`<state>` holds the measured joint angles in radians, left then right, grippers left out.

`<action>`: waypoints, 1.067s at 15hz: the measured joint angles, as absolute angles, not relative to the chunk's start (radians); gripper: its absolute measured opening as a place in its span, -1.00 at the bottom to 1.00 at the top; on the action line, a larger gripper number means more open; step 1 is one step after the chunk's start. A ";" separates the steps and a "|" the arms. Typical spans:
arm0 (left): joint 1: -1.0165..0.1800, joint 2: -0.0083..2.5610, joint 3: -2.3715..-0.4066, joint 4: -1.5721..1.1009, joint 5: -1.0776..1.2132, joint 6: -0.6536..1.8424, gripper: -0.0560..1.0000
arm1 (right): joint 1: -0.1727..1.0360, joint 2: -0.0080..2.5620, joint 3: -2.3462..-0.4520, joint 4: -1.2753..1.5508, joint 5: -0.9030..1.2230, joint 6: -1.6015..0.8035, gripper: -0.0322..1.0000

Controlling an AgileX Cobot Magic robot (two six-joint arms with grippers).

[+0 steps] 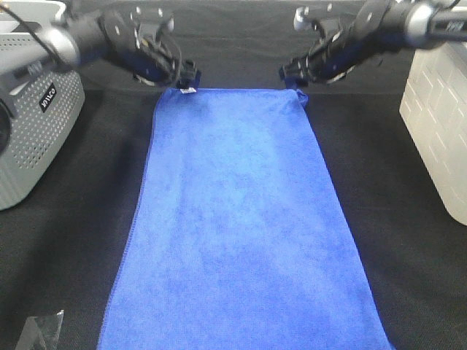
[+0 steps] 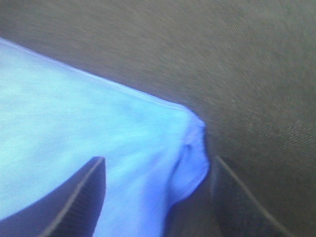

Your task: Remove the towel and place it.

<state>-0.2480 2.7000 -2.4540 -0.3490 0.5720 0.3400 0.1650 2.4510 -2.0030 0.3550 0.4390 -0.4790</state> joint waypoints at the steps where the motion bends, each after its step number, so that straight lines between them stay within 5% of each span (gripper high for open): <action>1: -0.248 2.656 -2.454 -0.349 0.646 0.333 0.52 | 0.165 2.411 -2.003 0.347 0.510 -0.479 0.28; 7: -0.248 2.369 -2.455 -0.321 1.202 0.178 0.52 | 0.165 2.093 -2.003 0.298 1.185 -0.285 0.47; 11: -0.214 2.266 -2.455 -0.177 1.212 0.088 0.52 | 0.146 1.950 -2.003 0.156 1.216 -0.161 0.52; 16: -0.020 2.184 -2.431 -0.095 1.214 0.031 0.52 | -0.075 1.857 -1.973 0.129 1.216 -0.079 0.52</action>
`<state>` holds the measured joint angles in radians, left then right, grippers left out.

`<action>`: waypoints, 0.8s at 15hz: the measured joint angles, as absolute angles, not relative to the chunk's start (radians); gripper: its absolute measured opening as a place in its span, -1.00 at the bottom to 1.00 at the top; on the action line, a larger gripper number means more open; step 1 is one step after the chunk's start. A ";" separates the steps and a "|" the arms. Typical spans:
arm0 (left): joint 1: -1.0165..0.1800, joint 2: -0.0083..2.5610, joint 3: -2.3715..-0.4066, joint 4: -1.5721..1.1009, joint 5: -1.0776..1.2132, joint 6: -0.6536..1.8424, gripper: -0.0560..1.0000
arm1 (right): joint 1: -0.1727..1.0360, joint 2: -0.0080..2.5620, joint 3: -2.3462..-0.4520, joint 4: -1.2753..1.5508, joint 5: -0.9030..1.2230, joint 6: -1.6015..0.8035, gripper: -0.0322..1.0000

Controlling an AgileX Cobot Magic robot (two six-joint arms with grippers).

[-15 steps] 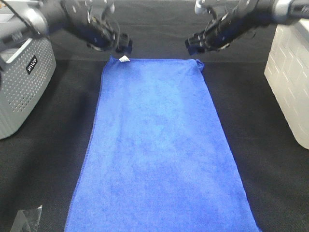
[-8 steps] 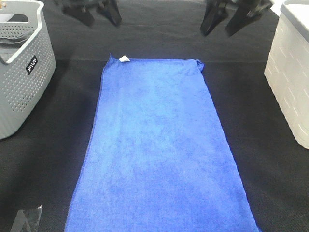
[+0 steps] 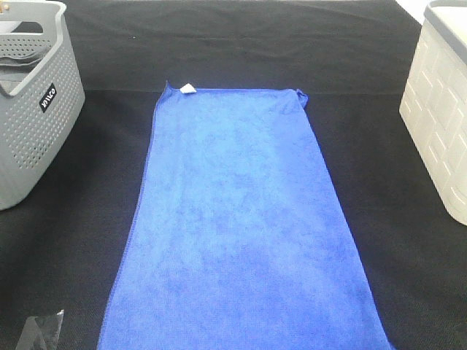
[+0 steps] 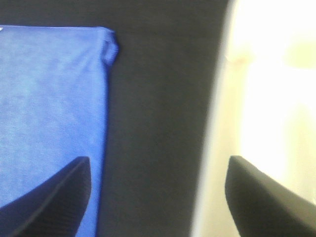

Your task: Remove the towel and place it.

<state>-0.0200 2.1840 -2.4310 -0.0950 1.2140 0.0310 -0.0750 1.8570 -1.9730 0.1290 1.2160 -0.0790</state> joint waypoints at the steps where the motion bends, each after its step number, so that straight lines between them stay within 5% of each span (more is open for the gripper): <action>1: 0.001 2.148 -2.384 -0.102 1.213 0.032 0.52 | -0.096 1.818 -1.917 0.121 1.216 -0.080 0.52; 12: 0.021 1.181 -1.216 -0.036 1.124 -0.013 0.52 | -0.102 0.783 -0.994 0.039 1.224 -0.070 0.52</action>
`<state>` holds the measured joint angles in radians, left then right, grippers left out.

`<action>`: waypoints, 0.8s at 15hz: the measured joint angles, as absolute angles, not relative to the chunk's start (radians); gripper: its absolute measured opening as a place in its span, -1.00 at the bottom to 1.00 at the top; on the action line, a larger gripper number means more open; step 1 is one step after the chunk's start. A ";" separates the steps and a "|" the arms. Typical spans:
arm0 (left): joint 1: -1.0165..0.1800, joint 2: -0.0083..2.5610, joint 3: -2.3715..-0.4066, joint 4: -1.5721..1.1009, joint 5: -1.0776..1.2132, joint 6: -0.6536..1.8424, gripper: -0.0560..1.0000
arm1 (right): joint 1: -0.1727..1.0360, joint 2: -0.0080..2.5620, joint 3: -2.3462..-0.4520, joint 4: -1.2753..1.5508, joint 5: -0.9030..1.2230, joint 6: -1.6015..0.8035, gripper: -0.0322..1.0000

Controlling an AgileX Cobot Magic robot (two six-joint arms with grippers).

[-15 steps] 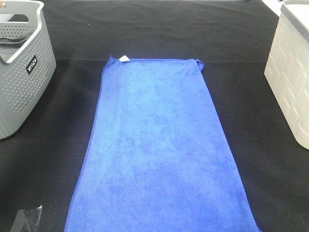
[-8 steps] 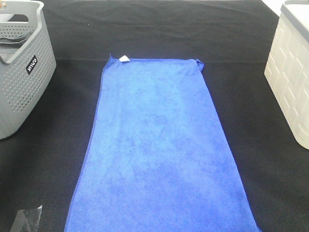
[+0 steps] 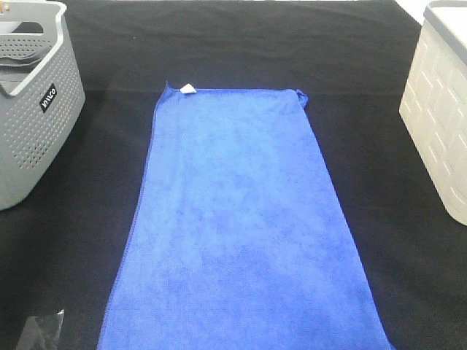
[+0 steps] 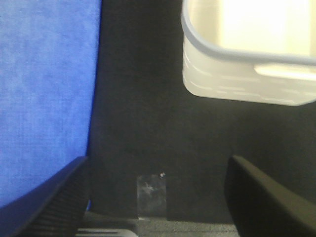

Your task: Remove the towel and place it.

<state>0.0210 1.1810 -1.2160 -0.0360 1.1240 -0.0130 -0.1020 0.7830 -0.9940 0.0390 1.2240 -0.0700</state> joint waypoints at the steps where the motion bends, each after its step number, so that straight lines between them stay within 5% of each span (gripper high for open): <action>1: 0.021 1.102 -1.140 -0.007 1.090 -0.019 0.52 | -0.102 0.691 -0.938 0.025 1.224 -0.061 0.52; 12: 0.021 0.342 -0.584 0.080 0.850 -0.053 0.52 | -0.102 0.000 -0.545 0.000 1.184 -0.090 0.52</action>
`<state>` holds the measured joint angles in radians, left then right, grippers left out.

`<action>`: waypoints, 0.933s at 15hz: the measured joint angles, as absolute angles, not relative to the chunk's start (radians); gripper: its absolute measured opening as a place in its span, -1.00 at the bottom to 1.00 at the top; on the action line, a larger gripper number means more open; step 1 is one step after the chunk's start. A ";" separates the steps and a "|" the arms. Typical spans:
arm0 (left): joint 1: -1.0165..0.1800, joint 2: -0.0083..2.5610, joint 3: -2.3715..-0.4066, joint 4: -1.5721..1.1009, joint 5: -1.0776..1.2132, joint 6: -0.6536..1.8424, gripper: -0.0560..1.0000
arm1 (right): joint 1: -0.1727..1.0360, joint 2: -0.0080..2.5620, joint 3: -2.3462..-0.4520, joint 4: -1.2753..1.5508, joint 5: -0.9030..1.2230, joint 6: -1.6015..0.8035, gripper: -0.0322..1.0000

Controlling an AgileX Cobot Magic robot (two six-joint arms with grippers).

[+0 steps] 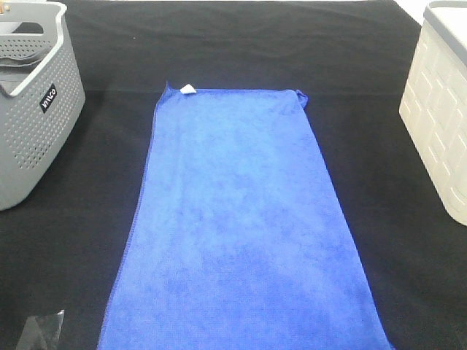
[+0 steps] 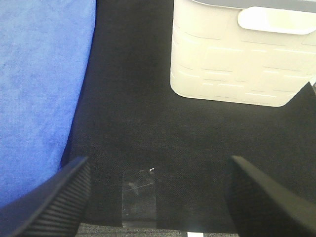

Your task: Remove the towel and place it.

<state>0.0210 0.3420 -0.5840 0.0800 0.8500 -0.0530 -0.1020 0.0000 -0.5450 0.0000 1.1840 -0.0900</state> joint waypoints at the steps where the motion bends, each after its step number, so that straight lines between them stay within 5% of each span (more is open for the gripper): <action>1: 0.021 0.213 -0.547 0.066 0.851 -0.053 0.52 | -0.102 -0.004 -0.545 0.000 1.181 -0.090 0.52; 4: 0.021 0.005 -0.512 0.021 0.852 -0.053 0.52 | -0.102 -0.004 -0.540 0.000 1.167 -0.090 0.52; 10: 0.021 -0.005 -0.533 -0.121 1.097 0.094 0.52 | -0.102 -0.004 -0.506 0.041 1.078 -0.125 0.52; 14: 0.021 -0.005 -0.511 -0.100 1.052 0.099 0.52 | -0.102 -0.004 -0.503 0.046 1.069 -0.136 0.52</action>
